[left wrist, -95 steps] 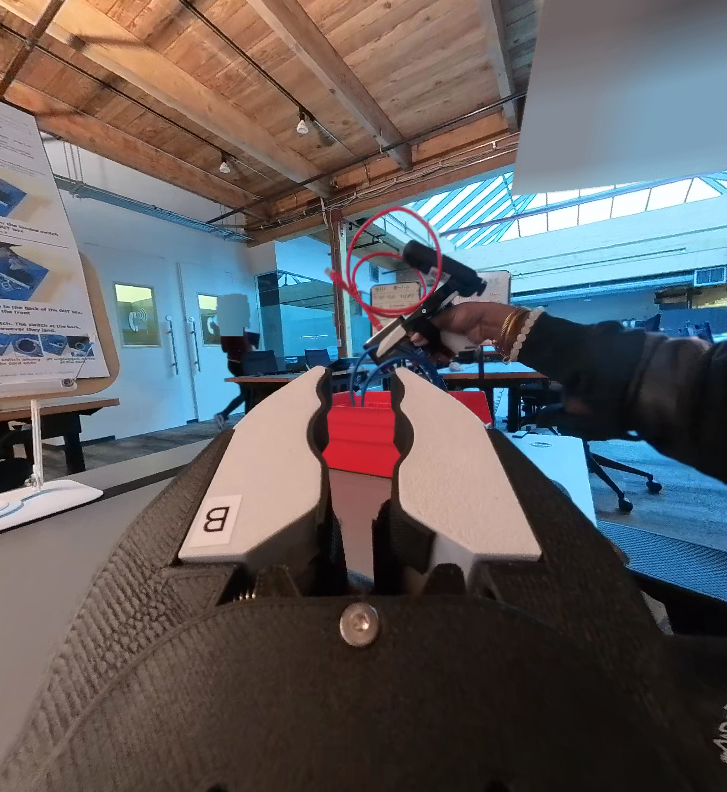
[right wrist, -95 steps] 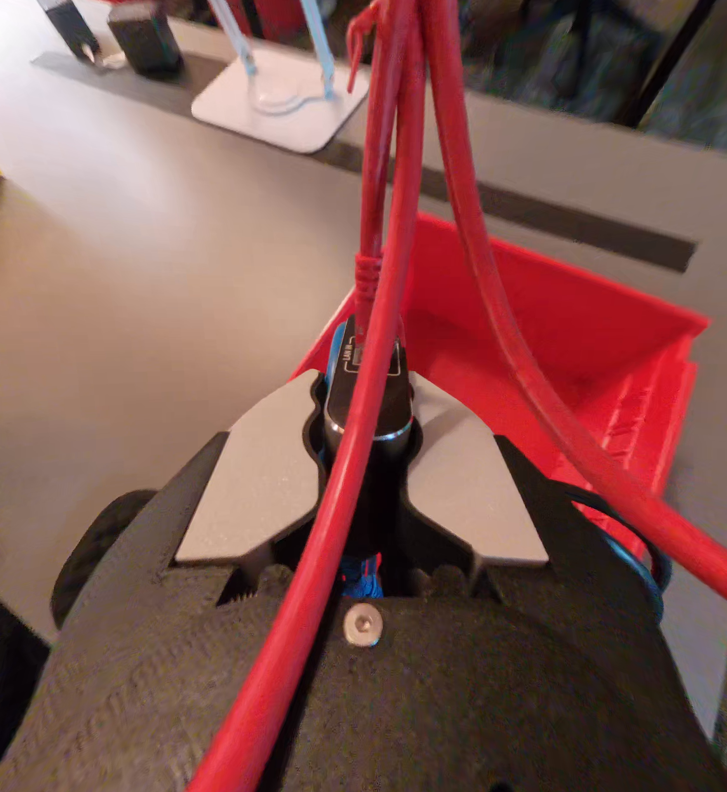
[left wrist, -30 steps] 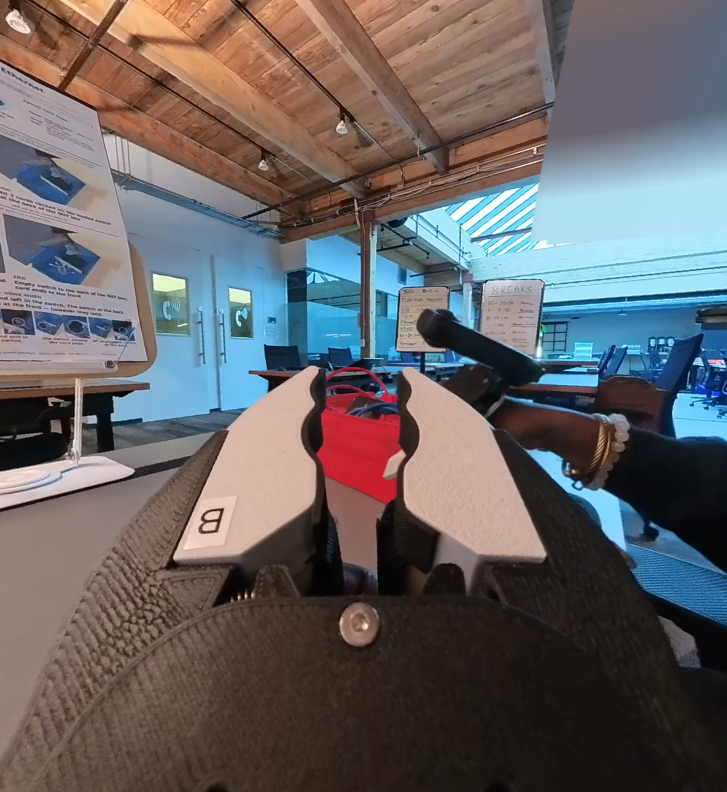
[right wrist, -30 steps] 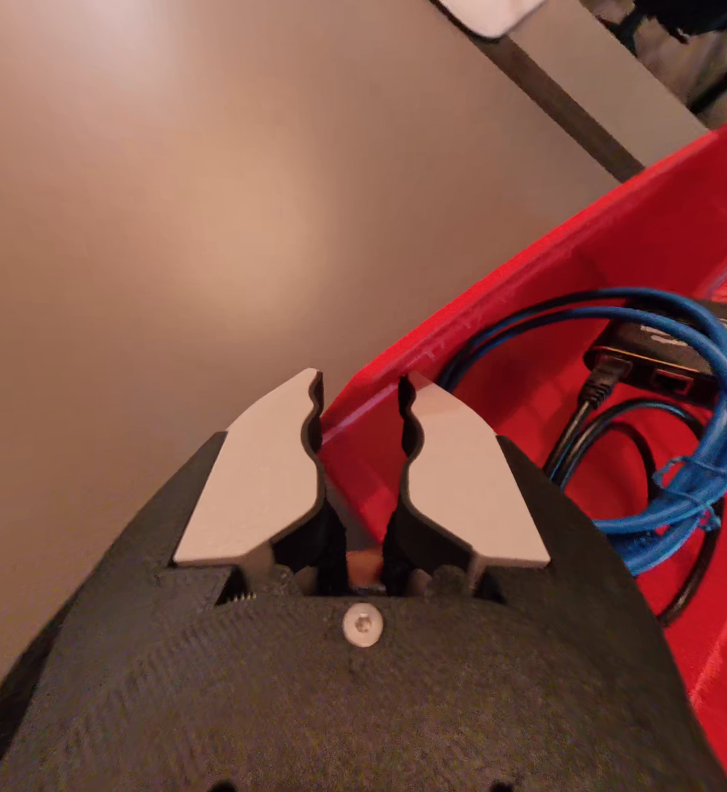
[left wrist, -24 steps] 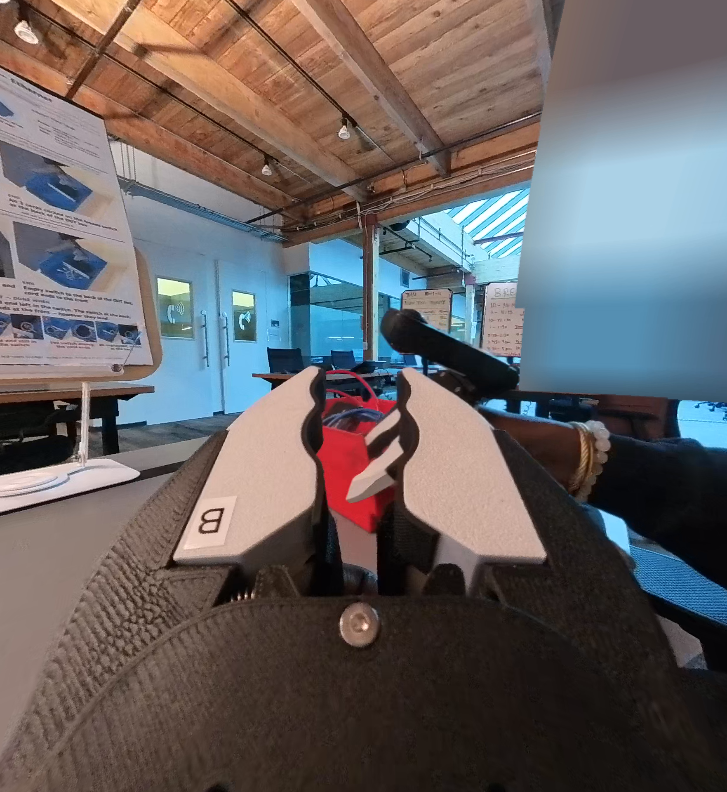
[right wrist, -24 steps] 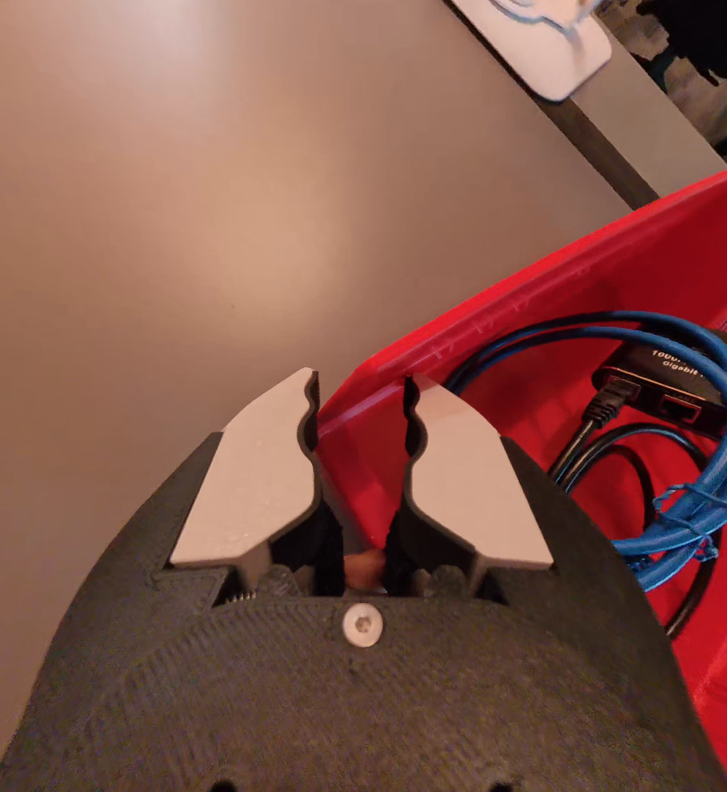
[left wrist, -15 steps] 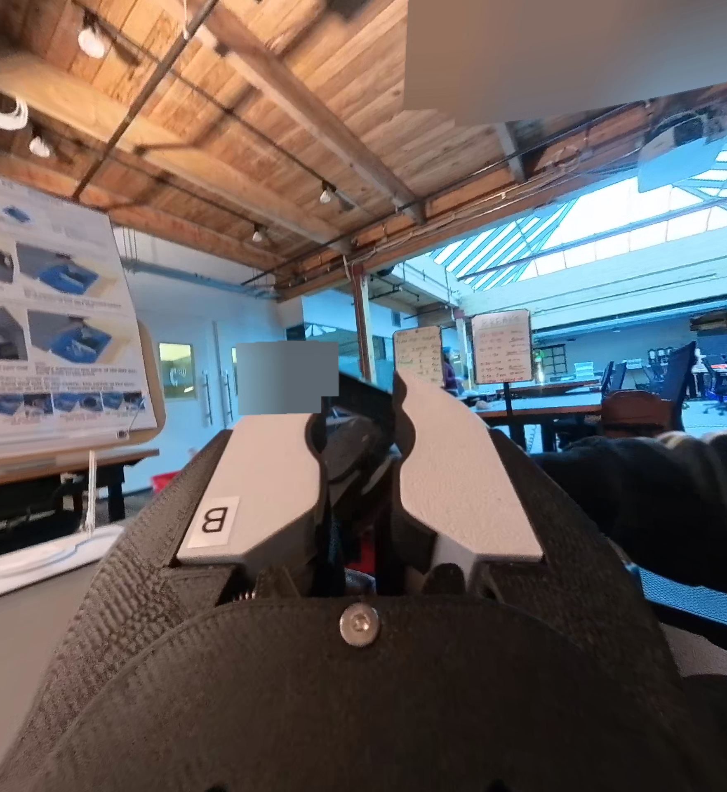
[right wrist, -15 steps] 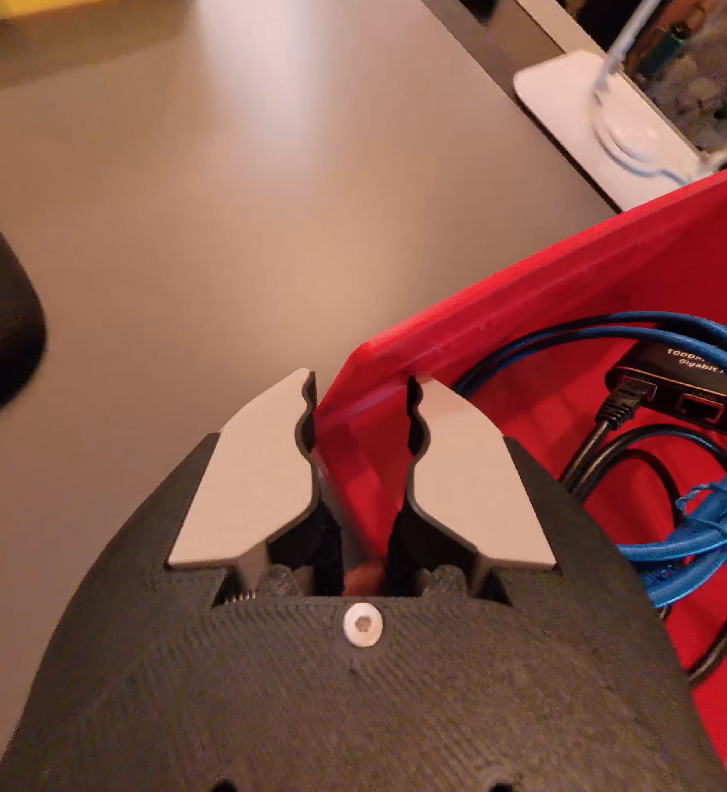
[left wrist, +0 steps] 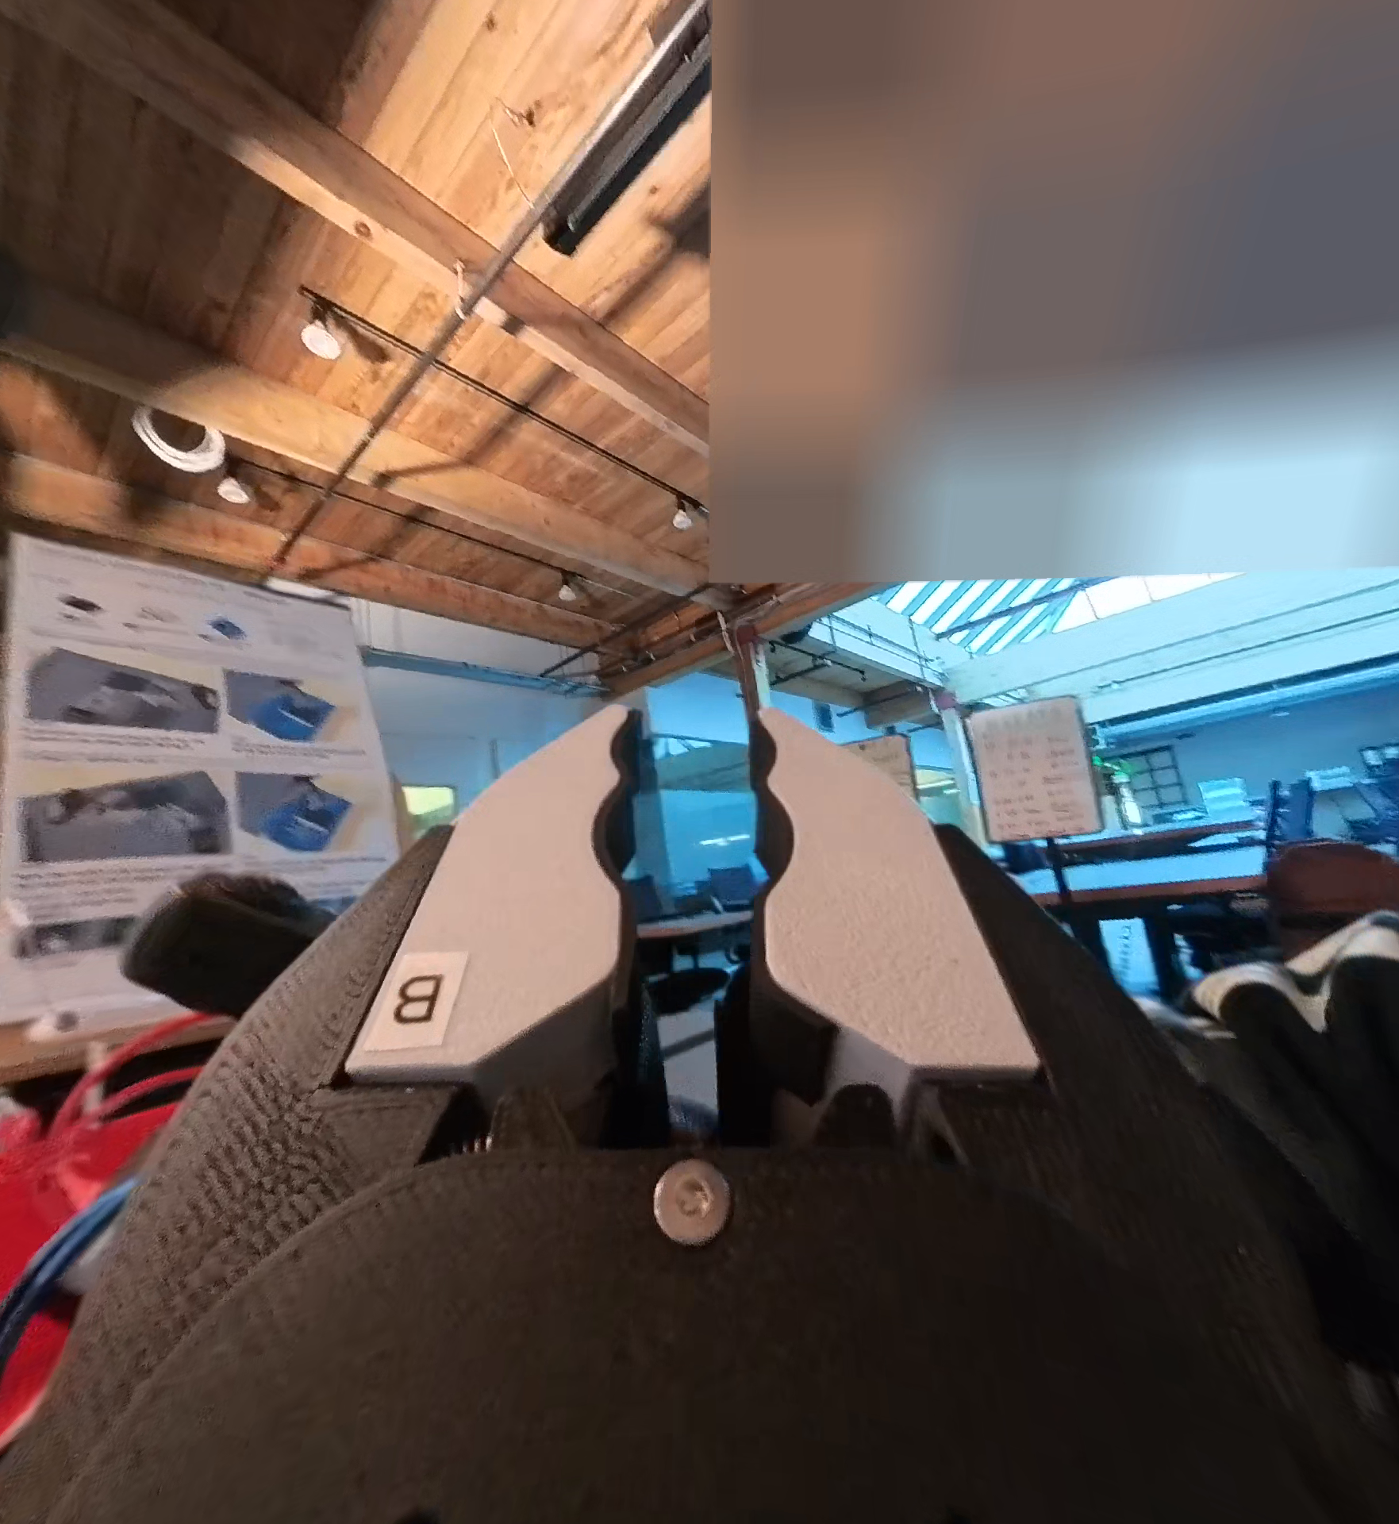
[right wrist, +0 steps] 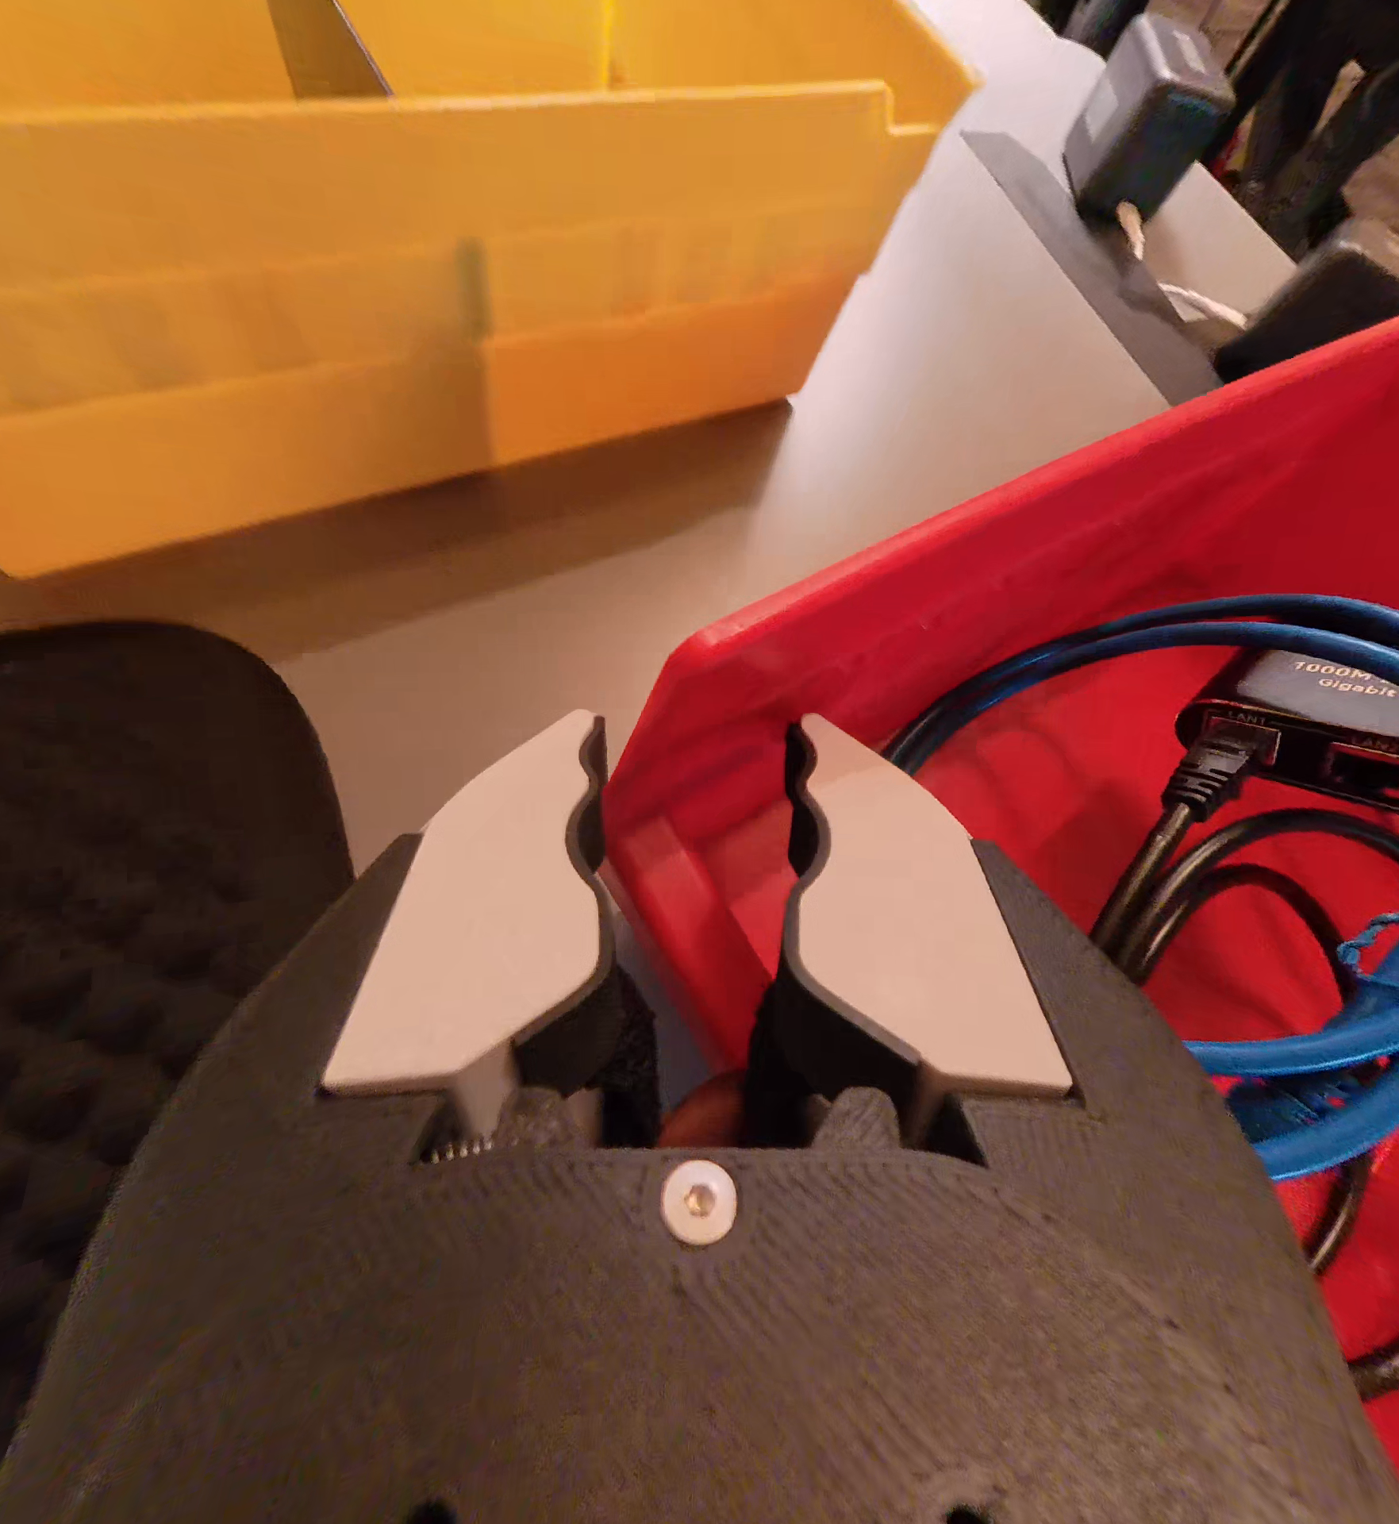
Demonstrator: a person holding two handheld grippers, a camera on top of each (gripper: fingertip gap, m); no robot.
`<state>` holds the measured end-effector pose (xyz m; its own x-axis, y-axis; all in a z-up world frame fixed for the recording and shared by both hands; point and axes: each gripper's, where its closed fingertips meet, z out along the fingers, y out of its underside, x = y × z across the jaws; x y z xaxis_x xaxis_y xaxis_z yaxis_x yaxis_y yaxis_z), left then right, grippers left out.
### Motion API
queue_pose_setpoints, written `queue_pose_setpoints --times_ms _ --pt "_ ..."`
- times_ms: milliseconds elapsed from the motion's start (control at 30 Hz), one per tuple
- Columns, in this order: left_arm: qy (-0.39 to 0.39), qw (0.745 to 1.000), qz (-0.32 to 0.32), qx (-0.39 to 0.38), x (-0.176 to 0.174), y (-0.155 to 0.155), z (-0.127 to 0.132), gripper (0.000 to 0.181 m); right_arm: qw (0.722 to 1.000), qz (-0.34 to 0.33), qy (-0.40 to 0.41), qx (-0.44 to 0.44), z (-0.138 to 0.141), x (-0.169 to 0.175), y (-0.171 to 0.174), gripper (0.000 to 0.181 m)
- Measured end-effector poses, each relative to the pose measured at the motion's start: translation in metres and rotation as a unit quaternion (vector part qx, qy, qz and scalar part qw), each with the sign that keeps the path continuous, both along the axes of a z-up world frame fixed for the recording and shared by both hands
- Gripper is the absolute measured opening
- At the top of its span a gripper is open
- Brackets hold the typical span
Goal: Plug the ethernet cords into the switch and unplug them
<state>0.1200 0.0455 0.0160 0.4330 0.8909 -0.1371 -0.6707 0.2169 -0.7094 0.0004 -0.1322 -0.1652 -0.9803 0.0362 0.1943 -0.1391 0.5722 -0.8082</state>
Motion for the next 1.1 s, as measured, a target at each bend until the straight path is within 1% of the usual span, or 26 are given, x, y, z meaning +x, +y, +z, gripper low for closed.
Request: queue_pose_setpoints --times_ms 67,133,200,233,267,300,333,400,433,500,533,600,667,700,733,767,800,833,867,900,933,1000,1033,1067,1100 --pt "0.016 0.999 0.037 -0.002 0.012 -0.021 0.011 0.024 1.0 0.014 -0.004 -0.006 0.001 0.008 -0.015 0.042" --pt "0.034 0.996 0.082 0.006 0.025 -0.049 0.025 0.024 0.999 0.039 -0.021 -0.024 0.003 0.021 -0.027 0.042" --pt "0.04 0.991 0.123 0.011 0.039 -0.082 0.039 0.025 0.99 0.076 -0.076 -0.088 0.017 0.04 -0.035 0.042" --pt "0.032 0.988 0.151 0.015 0.045 -0.102 0.044 0.026 0.978 0.098 -0.114 -0.147 0.031 0.051 -0.036 0.042" --pt "0.017 0.982 0.186 0.021 0.05 -0.126 0.048 0.028 0.958 0.112 -0.15 -0.216 0.049 0.059 -0.034 0.045" --pt "-0.005 0.974 0.227 0.028 0.056 -0.152 0.05 0.031 0.932 0.117 -0.181 -0.291 0.069 0.063 -0.029 0.054" --pt "-0.026 0.961 0.273 0.037 0.064 -0.18 0.051 0.036 0.9 0.116 -0.205 -0.368 0.091 0.065 -0.021 0.067" --pt "-0.052 0.922 0.38 0.055 0.09 -0.24 0.047 0.047 0.833 0.091 -0.221 -0.5 0.129 0.062 -0.001 0.085" --pt "-0.059 0.896 0.435 0.065 0.106 -0.27 0.043 0.052 0.813 0.076 -0.215 -0.536 0.142 0.062 0.007 0.09" --pt "-0.085 0.849 0.516 0.079 0.134 -0.319 0.026 0.065 0.797 0.068 -0.199 -0.566 0.156 0.074 0.017 0.098" --pt "-0.114 0.83 0.538 0.088 0.142 -0.34 0.013 0.073 0.795 0.076 -0.194 -0.57 0.159 0.086 0.018 0.1" --pt "-0.204 0.808 0.543 0.107 0.143 -0.377 -0.025 0.085 0.81 0.084 -0.188 -0.549 0.152 0.11 0.01 0.11" --pt "-0.302 0.786 0.523 0.132 0.135 -0.404 -0.072 0.093 0.832 0.09 -0.197 -0.512 0.134 0.134 -0.005 0.119" --pt "-0.347 0.774 0.511 0.138 0.13 -0.413 -0.096 0.094 0.844 0.091 -0.203 -0.487 0.121 0.144 -0.014 0.122" --pt "-0.385 0.763 0.5 0.138 0.124 -0.418 -0.116 0.093 0.862 0.085 -0.202 -0.456 0.104 0.15 -0.024 0.123" --pt "-0.411 0.754 0.495 0.132 0.119 -0.421 -0.132 0.083 0.877 0.079 -0.193 -0.433 0.093 0.153 -0.032 0.128" --pt "-0.427 0.75 0.492 0.115 0.115 -0.42 -0.141 0.066 0.885 0.075 -0.18 -0.422 0.091 0.154 -0.035 0.124" --pt "-0.432 0.749 0.492 0.095 0.111 -0.418 -0.145 0.054 0.892 0.075 -0.166 -0.414 0.091 0.155 -0.037 0.121" --pt "-0.431 0.746 0.501 0.079 0.111 -0.416 -0.143 0.03 0.897 0.072 -0.16 -0.407 0.088 0.156 -0.038 0.119" --pt "-0.429 0.738 0.517 0.068 0.115 -0.416 -0.139 0.01 0.899 0.067 -0.157 -0.404 0.087 0.155 -0.039 0.115" --pt "-0.447 0.733 0.509 0.056 0.116 -0.41 -0.14 0.008 0.898 0.061 -0.157 -0.406 0.087 0.153 -0.039 0.112" --pt "-0.496 0.728 0.469 0.061 0.12 -0.395 -0.142 0.003 0.899 0.043 -0.165 -0.403 0.084 0.147 -0.04 0.106" --pt "-0.519 0.721 0.456 0.048 0.124 -0.387 -0.144 0.002 0.901 0.032 -0.173 -0.396 0.082 0.144 -0.041 0.104" --pt "-0.54 0.709 0.452 0.023 0.127 -0.381 -0.147 0.003 0.904 0.023 -0.179 -0.387 0.08 0.141 -0.043 0.102" --pt "-0.547 0.698 0.463 0.0 0.131 -0.38 -0.148 0.01 0.909 0.015 -0.182 -0.374 0.076 0.139 -0.046 0.099"
